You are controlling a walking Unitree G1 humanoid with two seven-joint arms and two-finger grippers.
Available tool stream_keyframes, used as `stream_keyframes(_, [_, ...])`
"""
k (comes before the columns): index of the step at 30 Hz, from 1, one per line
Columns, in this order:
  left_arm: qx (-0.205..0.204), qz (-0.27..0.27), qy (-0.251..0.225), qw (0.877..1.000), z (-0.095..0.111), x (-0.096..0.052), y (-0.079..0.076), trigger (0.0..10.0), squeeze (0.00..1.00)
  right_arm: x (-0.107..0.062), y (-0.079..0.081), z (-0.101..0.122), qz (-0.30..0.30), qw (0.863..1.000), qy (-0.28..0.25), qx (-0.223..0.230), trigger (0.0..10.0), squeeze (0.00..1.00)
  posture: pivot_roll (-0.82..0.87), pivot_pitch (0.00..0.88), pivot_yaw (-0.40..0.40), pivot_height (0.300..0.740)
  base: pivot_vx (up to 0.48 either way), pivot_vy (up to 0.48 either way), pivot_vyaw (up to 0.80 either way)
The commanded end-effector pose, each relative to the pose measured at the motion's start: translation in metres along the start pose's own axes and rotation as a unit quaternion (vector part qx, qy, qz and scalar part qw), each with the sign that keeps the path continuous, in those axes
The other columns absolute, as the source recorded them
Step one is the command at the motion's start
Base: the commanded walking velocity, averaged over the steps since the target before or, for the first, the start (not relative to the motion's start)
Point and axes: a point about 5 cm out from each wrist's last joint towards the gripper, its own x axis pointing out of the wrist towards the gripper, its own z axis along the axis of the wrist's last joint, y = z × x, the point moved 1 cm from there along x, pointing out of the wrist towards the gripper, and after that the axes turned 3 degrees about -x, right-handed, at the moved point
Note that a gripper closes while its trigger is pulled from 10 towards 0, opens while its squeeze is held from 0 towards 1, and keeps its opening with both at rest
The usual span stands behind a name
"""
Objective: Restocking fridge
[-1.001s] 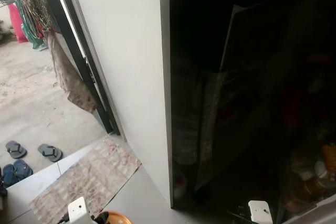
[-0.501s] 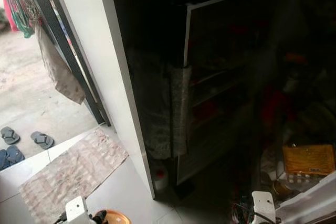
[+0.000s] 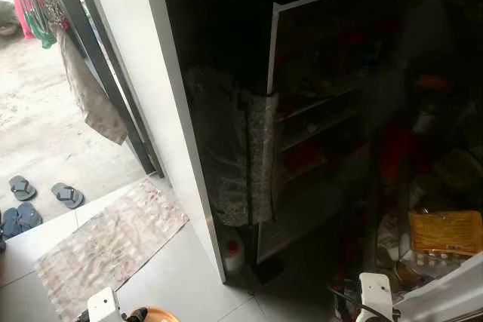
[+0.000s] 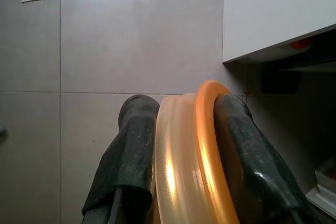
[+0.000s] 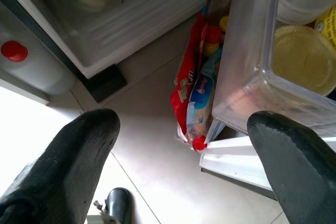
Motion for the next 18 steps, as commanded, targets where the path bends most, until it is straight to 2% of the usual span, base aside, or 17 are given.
stream_keyframes(1, [0.0,0.01,0.021,1.0,-0.011,-0.002,0.007,10.0,0.0,0.001,0.002,0.005,0.002,1.0,-0.015,0.005,10.0,0.0,-0.07,0.027,0.038,0.74,0.0,0.0,0.0])
stream_keyframes(10, [0.002,0.011,0.024,1.0,-0.012,-0.003,0.008,10.0,0.0,0.003,-0.003,0.013,-0.013,1.0,-0.026,0.004,10.0,0.0,-0.07,0.024,0.037,0.74,0.0,0.0,0.0])
stream_keyframes(13, [0.003,0.015,0.026,1.0,-0.012,-0.004,0.013,10.0,0.0,0.004,-0.012,0.018,-0.035,0.999,-0.034,-0.001,10.0,0.0,-0.07,0.024,0.038,0.74,0.0,0.0,0.0])
stream_keyframes(14, [0.003,0.017,0.026,1.0,-0.012,-0.004,0.016,10.0,0.0,0.003,-0.019,0.019,-0.055,0.998,-0.037,-0.004,10.0,0.0,-0.07,0.023,0.038,0.74,0.0,0.0,0.0])
stream_keyframes(18, [0.003,0.018,0.025,1.0,-0.011,-0.004,0.017,10.0,0.0,0.003,-0.026,0.021,-0.075,0.996,-0.042,-0.009,10.0,0.0,-0.07,0.023,0.038,0.74,0.0,0.0,0.0])
